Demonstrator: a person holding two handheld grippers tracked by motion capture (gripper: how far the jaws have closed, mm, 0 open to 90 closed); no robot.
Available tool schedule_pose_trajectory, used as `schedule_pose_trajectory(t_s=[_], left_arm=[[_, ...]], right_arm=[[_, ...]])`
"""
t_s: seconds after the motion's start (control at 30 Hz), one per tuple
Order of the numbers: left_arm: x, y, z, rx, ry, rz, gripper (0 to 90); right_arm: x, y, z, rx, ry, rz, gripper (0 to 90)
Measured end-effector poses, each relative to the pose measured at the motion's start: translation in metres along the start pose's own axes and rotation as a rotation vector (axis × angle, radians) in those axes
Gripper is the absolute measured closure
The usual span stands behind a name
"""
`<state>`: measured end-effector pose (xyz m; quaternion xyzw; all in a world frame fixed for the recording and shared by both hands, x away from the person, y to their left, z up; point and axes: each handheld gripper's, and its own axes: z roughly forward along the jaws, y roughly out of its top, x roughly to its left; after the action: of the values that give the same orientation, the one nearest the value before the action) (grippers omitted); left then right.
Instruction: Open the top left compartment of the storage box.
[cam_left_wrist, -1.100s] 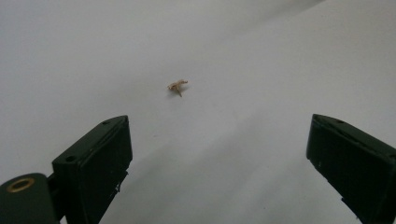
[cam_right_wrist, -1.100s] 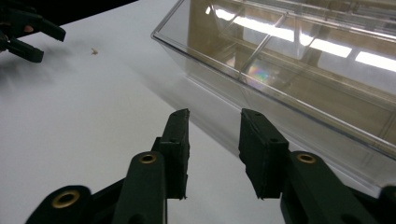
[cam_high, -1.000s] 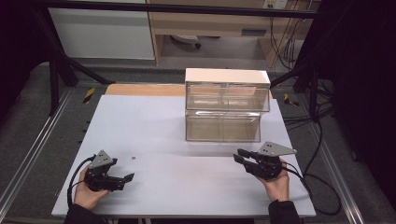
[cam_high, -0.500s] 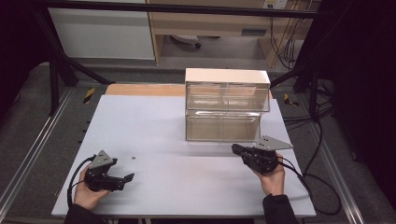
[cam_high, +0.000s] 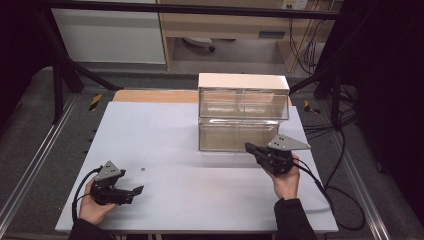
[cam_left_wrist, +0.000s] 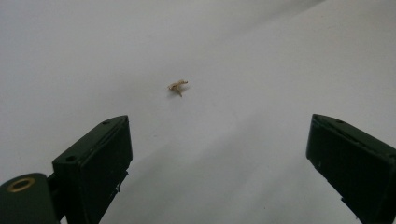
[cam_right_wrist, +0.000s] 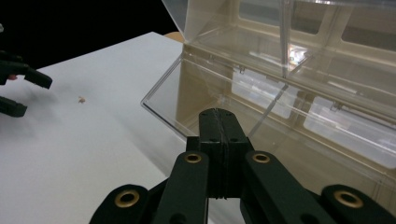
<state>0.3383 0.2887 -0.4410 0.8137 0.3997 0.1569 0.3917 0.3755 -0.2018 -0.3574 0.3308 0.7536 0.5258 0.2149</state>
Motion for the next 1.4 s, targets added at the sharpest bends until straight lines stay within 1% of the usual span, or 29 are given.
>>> schedule_pose_trajectory(t_s=[0.1, 0.2, 0.4, 0.43, 0.67, 0.83, 0.9, 1.1, 1.23, 1.4], left_arm=[[0.0, 0.0, 0.0, 0.0, 0.0, 0.001, 7.0], [0.0, 0.0, 0.0, 0.0, 0.0, 0.002, 7.1], [0.0, 0.0, 0.0, -0.001, 0.0, 0.002, 7.0], [0.0, 0.0, 0.0, 0.0, 0.0, 0.002, 7.1], [0.001, 0.0, 0.0, -0.001, 0.0, 0.002, 7.1], [0.001, 0.0, -0.001, -0.002, 0.0, 0.001, 7.1], [0.001, 0.0, 0.0, -0.001, 0.0, 0.001, 7.1], [0.001, 0.0, 0.0, -0.002, 0.0, 0.0, 7.1], [0.001, 0.0, 0.0, -0.001, 0.0, 0.001, 7.2], [0.001, 0.0, -0.001, -0.002, 0.0, 0.0, 7.2]], right_arm=[[0.0, 0.004, 0.003, -0.009, -0.006, 0.002, 90.0], [-0.002, 0.011, 0.008, -0.031, -0.009, 0.017, 90.0], [-0.002, 0.02, 0.014, -0.051, -0.018, 0.012, 90.0], [-0.003, 0.024, 0.016, -0.06, -0.02, 0.019, 90.0], [-0.006, 0.033, 0.023, -0.074, -0.037, 0.025, 90.0], [-0.007, 0.035, 0.028, -0.078, -0.048, 0.026, 90.0], [-0.01, 0.036, 0.029, -0.089, -0.055, 0.04, 90.0], [-0.013, 0.037, 0.032, -0.097, -0.067, 0.045, 90.0], [-0.014, 0.038, 0.032, -0.104, -0.065, 0.052, 90.0], [-0.013, 0.037, 0.033, -0.11, -0.067, 0.048, 90.0]])
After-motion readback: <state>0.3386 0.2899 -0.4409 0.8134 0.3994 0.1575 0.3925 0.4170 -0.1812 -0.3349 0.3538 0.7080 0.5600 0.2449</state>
